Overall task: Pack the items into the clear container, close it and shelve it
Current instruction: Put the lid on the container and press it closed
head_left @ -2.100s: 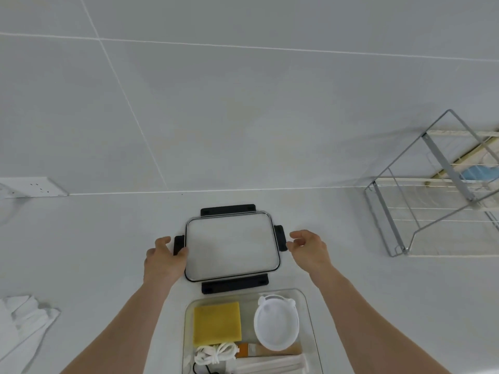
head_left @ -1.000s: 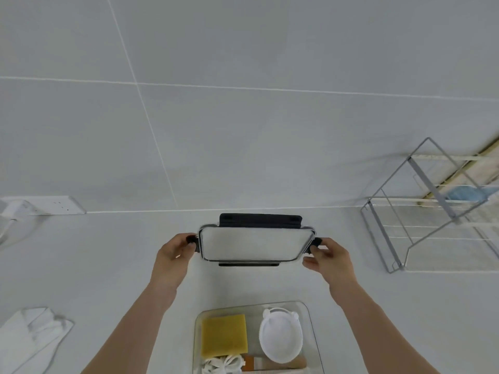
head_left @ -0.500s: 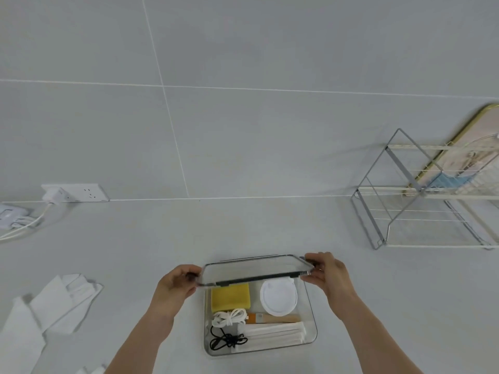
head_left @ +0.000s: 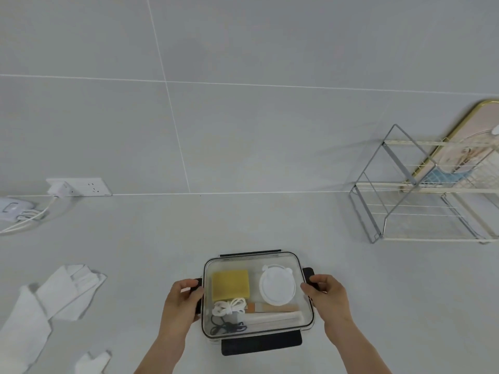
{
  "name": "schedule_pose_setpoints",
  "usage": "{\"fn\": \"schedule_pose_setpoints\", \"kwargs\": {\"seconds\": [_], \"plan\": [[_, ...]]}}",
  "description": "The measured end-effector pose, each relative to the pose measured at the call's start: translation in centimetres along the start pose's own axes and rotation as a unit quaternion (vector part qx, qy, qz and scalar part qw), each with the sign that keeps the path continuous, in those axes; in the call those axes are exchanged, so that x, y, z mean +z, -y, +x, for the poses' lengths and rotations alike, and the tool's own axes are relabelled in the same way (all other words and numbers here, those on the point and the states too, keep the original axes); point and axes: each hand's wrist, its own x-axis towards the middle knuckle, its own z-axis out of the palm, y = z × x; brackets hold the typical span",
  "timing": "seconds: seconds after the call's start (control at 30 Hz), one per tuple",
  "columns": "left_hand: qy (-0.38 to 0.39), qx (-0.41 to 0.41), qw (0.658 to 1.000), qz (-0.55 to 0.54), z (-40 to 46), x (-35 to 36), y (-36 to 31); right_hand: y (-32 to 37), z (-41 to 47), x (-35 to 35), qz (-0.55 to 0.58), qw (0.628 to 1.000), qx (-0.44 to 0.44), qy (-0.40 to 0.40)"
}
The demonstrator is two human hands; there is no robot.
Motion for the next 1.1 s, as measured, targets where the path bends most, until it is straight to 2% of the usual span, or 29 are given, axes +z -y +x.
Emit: {"fn": "schedule_pose_setpoints", "kwargs": {"seconds": [0.13,0.67,0.87,0.97,1.1], "plan": [[-0.03,0.025,0.998,0.052,-0.2,0.9,1.3,-0.4,-0.2,-0.2,-0.009,1.0,-0.008,-0.004],[-0.092,0.054,0.992,0.066,4.2,4.0,-0.8,1.1,2.9,0.9,0.063,0.998,0.004,-0.018],[-0.066,0.05,0.995,0.062,4.9,3.6,-0.5,0.8,3.4,0.9,0.071,0.997,-0.004,-0.004],[-0.068,0.073,0.985,0.138,5.1,3.7,-1.1,0.9,3.2,0.9,0.0,1.0,-0.024,-0.015],[-0.093,0.147,0.947,0.27,4.9,5.0,-1.3,1.6,3.0,1.5,-0.117,0.985,-0.114,-0.051]]}}
